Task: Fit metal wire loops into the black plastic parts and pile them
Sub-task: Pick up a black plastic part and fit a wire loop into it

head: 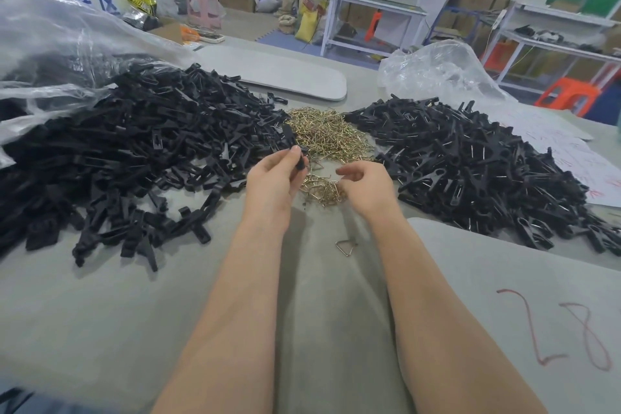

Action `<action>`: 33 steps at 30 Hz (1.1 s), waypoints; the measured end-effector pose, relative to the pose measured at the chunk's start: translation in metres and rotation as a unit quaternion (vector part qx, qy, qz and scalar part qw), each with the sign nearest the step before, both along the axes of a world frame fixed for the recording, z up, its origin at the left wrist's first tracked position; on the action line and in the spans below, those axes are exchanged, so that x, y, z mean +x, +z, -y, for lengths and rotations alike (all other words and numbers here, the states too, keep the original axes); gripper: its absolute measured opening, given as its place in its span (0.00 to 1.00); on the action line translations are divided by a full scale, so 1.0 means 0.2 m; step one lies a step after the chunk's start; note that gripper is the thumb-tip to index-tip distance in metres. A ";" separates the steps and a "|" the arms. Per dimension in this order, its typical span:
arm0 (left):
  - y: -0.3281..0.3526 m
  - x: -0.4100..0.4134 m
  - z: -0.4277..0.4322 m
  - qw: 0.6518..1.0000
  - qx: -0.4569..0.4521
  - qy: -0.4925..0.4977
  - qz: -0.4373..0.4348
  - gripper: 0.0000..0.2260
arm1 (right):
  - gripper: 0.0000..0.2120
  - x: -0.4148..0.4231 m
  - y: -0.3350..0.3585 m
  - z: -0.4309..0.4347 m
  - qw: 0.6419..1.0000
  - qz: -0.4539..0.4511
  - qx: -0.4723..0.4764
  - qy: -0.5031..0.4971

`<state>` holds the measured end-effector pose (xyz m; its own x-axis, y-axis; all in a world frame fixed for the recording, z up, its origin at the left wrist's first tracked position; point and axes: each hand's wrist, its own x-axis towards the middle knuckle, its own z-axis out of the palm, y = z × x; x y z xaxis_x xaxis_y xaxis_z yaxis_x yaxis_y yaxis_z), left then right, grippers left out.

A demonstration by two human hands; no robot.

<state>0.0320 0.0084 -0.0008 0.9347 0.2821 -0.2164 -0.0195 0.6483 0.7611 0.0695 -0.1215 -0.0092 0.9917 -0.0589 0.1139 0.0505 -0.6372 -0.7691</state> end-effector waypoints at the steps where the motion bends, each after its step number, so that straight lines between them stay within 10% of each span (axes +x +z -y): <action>1: 0.00 0.00 0.00 1.000 0.004 0.000 -0.001 0.02 | 0.12 0.00 0.00 0.01 0.999 -0.006 -0.031 -0.003; 8: -0.02 0.01 0.00 1.000 0.012 0.001 0.006 0.04 | 0.08 -0.02 0.04 0.07 0.986 -0.062 -0.149 0.035; 17: -0.05 0.02 0.05 0.950 0.311 -0.023 0.020 0.07 | 0.06 -0.06 0.07 0.12 0.980 0.004 0.195 0.029; 23: -0.07 0.02 0.08 0.822 0.563 -0.044 0.070 0.09 | 0.02 -0.13 0.14 0.16 0.933 -0.006 0.361 0.011; 33: -0.07 0.00 0.11 0.738 0.648 -0.041 0.182 0.10 | 0.09 -0.14 0.13 0.19 0.986 0.015 0.166 -0.008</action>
<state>0.0310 -0.0145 -0.0138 0.8896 -0.0304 0.4558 -0.3777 -0.6101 0.6965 0.0423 -0.1597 0.0164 0.9869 -0.1136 0.1144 0.0679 -0.3505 -0.9341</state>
